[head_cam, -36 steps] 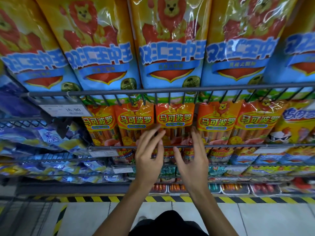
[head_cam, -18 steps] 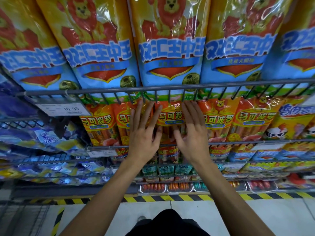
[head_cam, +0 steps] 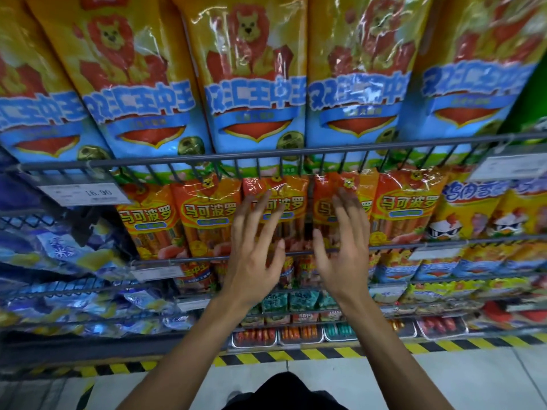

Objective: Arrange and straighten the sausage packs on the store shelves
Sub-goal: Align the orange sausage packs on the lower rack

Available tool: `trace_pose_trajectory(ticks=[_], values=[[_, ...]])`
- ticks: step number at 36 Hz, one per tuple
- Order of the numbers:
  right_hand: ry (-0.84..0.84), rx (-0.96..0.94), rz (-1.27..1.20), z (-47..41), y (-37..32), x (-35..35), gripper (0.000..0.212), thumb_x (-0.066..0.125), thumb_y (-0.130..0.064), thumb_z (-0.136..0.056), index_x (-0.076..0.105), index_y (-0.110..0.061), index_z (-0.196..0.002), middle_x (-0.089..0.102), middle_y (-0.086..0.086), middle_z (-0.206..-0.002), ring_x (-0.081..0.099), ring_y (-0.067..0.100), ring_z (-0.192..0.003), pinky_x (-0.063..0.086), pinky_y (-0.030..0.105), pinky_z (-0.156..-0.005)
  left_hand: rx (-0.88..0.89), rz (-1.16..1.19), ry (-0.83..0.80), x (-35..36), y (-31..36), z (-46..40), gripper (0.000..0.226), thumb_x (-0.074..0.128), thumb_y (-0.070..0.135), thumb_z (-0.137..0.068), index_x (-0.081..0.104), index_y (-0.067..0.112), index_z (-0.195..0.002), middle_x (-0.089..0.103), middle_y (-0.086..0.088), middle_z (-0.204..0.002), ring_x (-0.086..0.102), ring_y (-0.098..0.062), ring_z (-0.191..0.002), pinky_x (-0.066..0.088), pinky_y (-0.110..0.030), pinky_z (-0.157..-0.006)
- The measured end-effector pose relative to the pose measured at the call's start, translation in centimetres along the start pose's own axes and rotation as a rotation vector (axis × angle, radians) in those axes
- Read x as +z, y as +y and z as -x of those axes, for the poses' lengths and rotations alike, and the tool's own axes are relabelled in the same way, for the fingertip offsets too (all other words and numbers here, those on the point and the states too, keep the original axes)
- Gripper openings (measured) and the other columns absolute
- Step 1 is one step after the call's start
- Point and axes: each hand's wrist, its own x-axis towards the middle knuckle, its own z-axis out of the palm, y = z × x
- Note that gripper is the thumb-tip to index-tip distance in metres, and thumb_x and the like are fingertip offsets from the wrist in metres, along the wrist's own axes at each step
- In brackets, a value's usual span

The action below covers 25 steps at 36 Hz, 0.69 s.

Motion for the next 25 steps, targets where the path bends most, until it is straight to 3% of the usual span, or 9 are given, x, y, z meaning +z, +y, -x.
trace_pose_trajectory(ticks=[4,12,18,21,25], values=[[0.000,0.006,0.029,-0.9,2.4,-2.0,0.058,0.063,-0.014,-0.098,0.040,-0.001,-0.150,0.036,0.012,-0.159,0.027,0.027,-0.151,0.025,0.044,-0.123,0.108,0.051,-0.115,1.3,3.2,-1.0,0.062,0.060,0.018,-0.101,0.034,0.014,-0.157,0.021,-0.002,-0.167,0.010,-0.023,-0.157,0.010,-0.036,-0.127],[-0.156,-0.136,0.111,-3.7,6.9,-4.7,0.061,0.061,-0.011,-0.096,0.040,-0.011,-0.153,0.038,0.002,-0.160,0.025,0.024,-0.153,0.028,0.044,-0.123,0.131,-0.114,-0.181,4.5,4.3,-4.4,0.070,0.057,0.026,-0.102,0.021,0.020,-0.162,0.009,0.001,-0.171,0.002,-0.023,-0.158,0.014,-0.054,-0.126],[-0.214,-0.079,0.179,-4.2,6.7,-4.9,0.068,0.059,-0.025,-0.093,0.035,-0.018,-0.156,0.036,-0.002,-0.161,0.028,0.025,-0.150,0.027,0.043,-0.118,0.079,-0.210,-0.152,4.8,4.8,-5.4,0.072,0.057,0.029,-0.101,0.019,0.026,-0.162,0.007,0.000,-0.171,-0.002,-0.025,-0.158,0.008,-0.055,-0.126],[-0.222,-0.035,0.198,-4.4,6.5,-4.9,0.071,0.059,-0.033,-0.091,0.035,-0.021,-0.156,0.036,-0.004,-0.161,0.028,0.026,-0.148,0.025,0.043,-0.114,-0.020,-0.213,-0.183,4.5,5.6,-6.0,0.075,0.055,0.034,-0.100,0.012,0.033,-0.163,0.006,0.004,-0.170,-0.010,-0.017,-0.157,-0.002,-0.048,-0.128],[-0.151,-0.034,-0.017,-4.0,6.6,-5.7,0.058,0.062,-0.021,-0.097,0.043,-0.014,-0.151,0.042,0.000,-0.157,0.035,0.022,-0.146,0.031,0.037,-0.118,-0.004,-0.101,-0.091,4.2,6.9,-5.3,0.069,0.059,0.023,-0.101,0.026,0.023,-0.161,0.015,-0.002,-0.169,0.004,-0.024,-0.158,0.015,-0.048,-0.127]])
